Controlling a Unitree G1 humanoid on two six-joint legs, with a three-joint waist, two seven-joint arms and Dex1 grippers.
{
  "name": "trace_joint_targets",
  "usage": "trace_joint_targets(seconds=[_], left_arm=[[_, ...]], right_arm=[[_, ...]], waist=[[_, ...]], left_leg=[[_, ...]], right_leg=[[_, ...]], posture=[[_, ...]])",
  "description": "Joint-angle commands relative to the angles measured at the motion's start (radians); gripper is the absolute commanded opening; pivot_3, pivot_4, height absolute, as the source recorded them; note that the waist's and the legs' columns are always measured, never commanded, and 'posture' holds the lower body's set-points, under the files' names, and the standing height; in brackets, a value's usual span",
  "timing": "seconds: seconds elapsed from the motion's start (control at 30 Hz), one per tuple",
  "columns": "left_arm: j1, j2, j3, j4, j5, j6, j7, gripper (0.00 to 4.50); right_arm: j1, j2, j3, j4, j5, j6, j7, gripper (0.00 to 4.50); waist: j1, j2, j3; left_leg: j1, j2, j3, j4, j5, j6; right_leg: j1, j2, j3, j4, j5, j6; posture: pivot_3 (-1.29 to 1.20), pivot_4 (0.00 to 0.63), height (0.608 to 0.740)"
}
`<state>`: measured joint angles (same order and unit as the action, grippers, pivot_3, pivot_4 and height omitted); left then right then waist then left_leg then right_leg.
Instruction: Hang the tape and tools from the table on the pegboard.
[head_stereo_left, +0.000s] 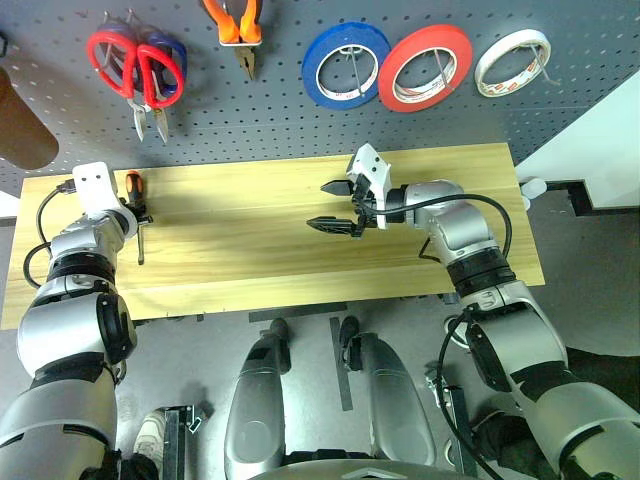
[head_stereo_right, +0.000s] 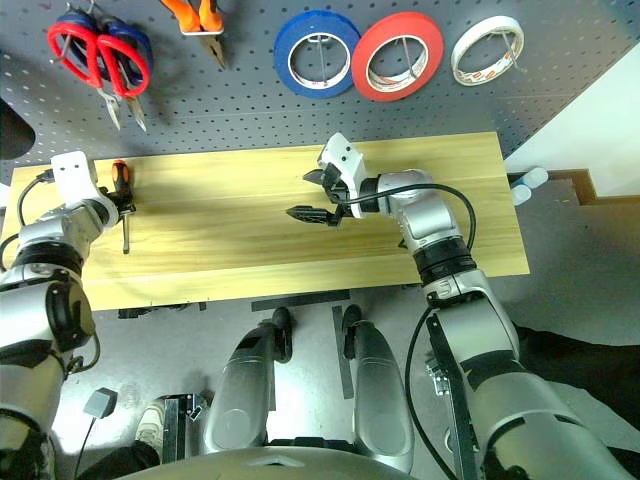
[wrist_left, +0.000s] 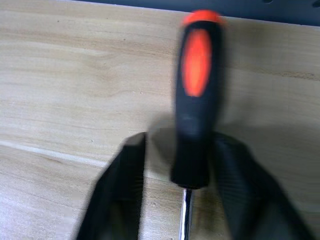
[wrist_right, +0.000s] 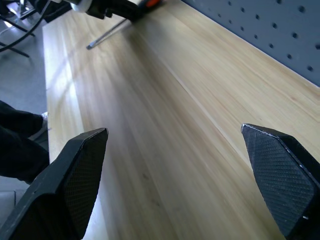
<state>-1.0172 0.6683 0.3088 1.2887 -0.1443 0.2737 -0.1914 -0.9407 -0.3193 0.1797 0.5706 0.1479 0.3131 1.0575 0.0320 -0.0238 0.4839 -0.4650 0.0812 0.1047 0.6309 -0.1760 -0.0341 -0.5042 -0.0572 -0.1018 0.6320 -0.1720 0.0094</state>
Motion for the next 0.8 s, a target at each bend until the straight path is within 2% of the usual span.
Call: trace_joint_targets(seconds=[0.03,0.2,0.33,0.5,0.57,0.67,0.8], left_arm=[[0.004,0.039,0.015,0.019,0.005,0.017,0.014,0.57],[-0.003,0.038,0.015,0.014,0.002,0.027,-0.006,0.56],[0.002,0.036,0.009,-0.008,-0.004,0.072,-0.036,0.56],[0.06,0.043,0.009,-0.136,-0.033,0.243,-0.1,0.56],[0.154,0.046,-0.003,-0.311,-0.054,0.367,-0.136,0.56],[0.361,0.042,-0.024,-0.696,-0.111,0.574,-0.199,0.56],[0.533,0.02,0.062,-1.093,-0.198,0.829,-0.153,0.56]], right_arm=[[0.018,-0.022,-0.021,-0.043,0.001,-0.006,-0.006,4.5],[0.037,-0.046,-0.017,-0.046,-0.003,-0.023,0.001,4.5],[0.039,-0.05,-0.014,-0.044,-0.002,-0.036,0.005,4.5],[0.067,-0.051,-0.008,-0.137,0.048,0.006,0.08,4.5],[0.071,-0.059,-0.014,-0.175,0.078,0.032,0.118,4.5],[0.047,-0.066,-0.035,-0.178,0.11,0.071,0.145,4.5],[0.032,-0.084,-0.043,-0.159,0.128,0.074,0.198,4.5]], waist=[[-0.007,0.0,0.0],[-0.022,0.0,0.0],[-0.021,-0.001,-0.001],[-0.019,-0.003,-0.004],[-0.02,-0.004,-0.008],[-0.024,-0.007,-0.015],[-0.017,-0.012,-0.022]], left_leg=[[0.001,0.0,0.0,-0.001,0.0,0.0],[0.002,-0.001,0.001,-0.004,0.0,0.0],[0.002,-0.002,0.001,-0.003,0.0,-0.001],[0.002,-0.003,0.001,-0.003,0.001,-0.001],[0.001,-0.004,0.001,-0.003,0.002,-0.004],[0.001,-0.005,0.002,-0.003,0.004,-0.007],[0.001,-0.004,0.0,-0.003,0.005,-0.008]], right_leg=[[0.0,0.0,0.0,0.0,-0.001,0.0],[0.0,0.0,0.0,0.0,-0.003,0.001],[0.0,0.0,0.0,0.001,-0.003,0.001],[0.001,0.001,0.0,0.001,-0.003,0.001],[0.001,0.001,-0.001,0.0,-0.003,0.002],[0.001,0.001,0.0,0.0,-0.003,0.002],[0.002,0.001,-0.001,-0.001,-0.003,0.002]], posture=[[0.02,0.589,0.74],[0.03,0.564,0.74],[0.04,0.502,0.74],[0.07,0.415,0.74],[0.07,0.388,0.74],[0.08,0.365,0.74],[0.1,0.323,0.74]])
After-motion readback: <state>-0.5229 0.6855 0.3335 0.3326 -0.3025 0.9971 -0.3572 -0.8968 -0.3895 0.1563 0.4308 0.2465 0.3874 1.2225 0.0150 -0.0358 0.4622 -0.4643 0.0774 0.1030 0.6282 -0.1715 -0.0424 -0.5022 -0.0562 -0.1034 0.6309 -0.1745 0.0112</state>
